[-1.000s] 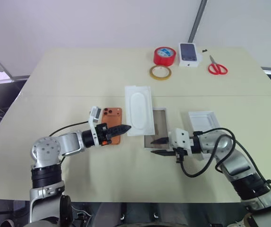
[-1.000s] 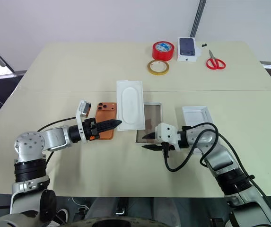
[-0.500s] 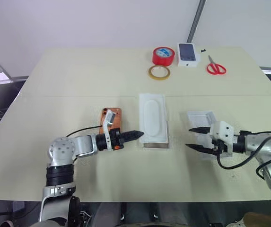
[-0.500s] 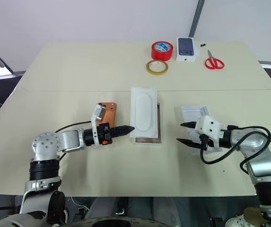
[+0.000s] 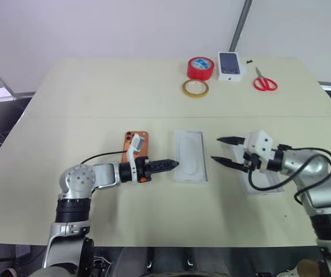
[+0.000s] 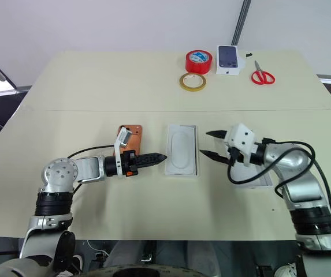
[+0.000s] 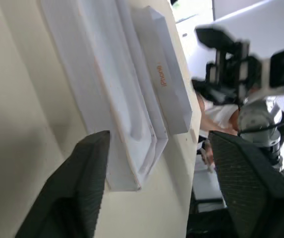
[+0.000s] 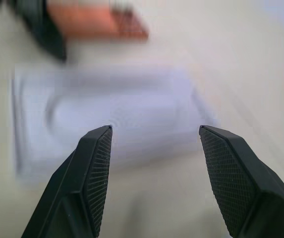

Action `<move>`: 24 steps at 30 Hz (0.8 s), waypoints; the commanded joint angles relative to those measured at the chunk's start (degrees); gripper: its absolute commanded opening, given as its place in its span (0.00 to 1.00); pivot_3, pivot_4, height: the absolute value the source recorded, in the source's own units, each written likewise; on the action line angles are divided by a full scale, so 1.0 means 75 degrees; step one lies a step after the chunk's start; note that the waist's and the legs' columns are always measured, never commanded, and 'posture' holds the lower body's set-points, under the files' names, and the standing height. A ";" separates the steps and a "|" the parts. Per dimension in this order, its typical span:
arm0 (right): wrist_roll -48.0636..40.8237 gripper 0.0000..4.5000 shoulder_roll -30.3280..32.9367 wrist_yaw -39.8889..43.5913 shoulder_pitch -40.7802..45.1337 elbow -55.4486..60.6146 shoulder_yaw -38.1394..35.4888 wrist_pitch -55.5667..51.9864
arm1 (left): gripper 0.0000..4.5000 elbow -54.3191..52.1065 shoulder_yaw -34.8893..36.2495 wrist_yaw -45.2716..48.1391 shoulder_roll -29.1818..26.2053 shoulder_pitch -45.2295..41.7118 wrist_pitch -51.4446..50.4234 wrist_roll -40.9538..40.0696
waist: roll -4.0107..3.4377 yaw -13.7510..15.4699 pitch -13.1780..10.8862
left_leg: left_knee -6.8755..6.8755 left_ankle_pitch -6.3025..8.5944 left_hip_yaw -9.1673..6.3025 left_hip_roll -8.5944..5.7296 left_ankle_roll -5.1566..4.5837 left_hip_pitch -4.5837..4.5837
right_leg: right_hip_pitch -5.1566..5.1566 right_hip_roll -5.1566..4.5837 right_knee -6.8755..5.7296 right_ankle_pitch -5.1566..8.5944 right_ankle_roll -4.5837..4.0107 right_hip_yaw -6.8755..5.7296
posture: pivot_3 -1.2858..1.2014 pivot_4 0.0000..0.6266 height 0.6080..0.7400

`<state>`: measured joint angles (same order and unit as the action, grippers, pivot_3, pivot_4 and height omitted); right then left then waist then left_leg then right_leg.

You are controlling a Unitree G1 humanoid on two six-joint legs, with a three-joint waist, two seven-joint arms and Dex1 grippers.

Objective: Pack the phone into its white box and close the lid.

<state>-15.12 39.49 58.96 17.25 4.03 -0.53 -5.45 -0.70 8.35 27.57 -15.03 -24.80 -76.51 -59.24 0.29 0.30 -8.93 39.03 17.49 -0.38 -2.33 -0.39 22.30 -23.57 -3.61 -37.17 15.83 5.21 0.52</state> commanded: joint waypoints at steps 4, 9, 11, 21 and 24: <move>0.0283 0.37 -0.0634 -0.0391 0.0431 0.0057 0.0723 -0.0321 | 0.77 -0.1364 -0.0438 0.0922 -0.0894 0.0471 0.2463 0.1473 | 0.0001 0.0007 -0.0001 | -0.0004 -0.0001 0.0000 0.0000 0.0003 0.0002 | -0.0002 -0.0001 0.0002 0.0000 0.0000 0.0000 | 0.52 0.24 1.00; 0.1333 0.01 -0.0991 -0.0887 0.0597 -0.0391 0.1583 -0.0125 | 0.77 -0.0980 -0.0230 0.1844 -0.1765 0.0923 0.4150 0.2405 | -0.0002 -0.0002 -0.0003 | -0.0007 -0.0001 0.0002 0.0000 0.0004 0.0005 | -0.0006 -0.0004 0.0009 0.0001 -0.0004 0.0000 | 0.52 0.24 1.00; 0.1663 0.01 -0.1019 -0.0918 0.0608 -0.0500 0.1887 -0.0107 | 0.77 -0.0681 -0.0061 0.1966 -0.2035 0.0962 0.4304 0.2529 | -0.0003 -0.0006 -0.0003 | -0.0010 0.0016 0.0001 0.0000 -0.0028 0.0005 | -0.0009 -0.0004 0.0007 0.0002 -0.0004 0.0000 | 0.52 0.24 1.00; 0.2580 0.01 -0.0175 -0.0331 0.1035 -0.0483 0.2389 0.0112 | 0.77 -0.0344 0.0393 0.1912 -0.2232 0.1048 0.4520 0.2622 | -0.0004 0.0005 -0.0005 | -0.0004 0.0022 0.0002 -0.0001 -0.0038 0.0018 | -0.0018 -0.0007 0.0008 0.0001 -0.0003 -0.0001 | 0.52 0.24 1.00; 0.2238 0.01 -0.0448 -0.0310 0.1049 -0.0272 0.2271 0.0010 | 0.77 -0.0287 0.0495 0.1834 -0.2216 0.1060 0.4420 0.2588 | -0.0002 -0.0023 -0.0006 | -0.0007 0.0022 0.0002 0.0000 -0.0039 0.0018 | -0.0020 -0.0007 0.0007 0.0000 -0.0002 -0.0001 | 0.52 0.24 1.00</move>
<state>3.57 37.06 56.62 24.48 -0.55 17.52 -5.14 -2.26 10.18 41.51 -31.28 -16.42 -43.32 -39.01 0.27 0.13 -8.97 38.97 17.65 -0.36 -2.33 -0.68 22.43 -23.72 -3.66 -37.14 15.84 5.20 0.51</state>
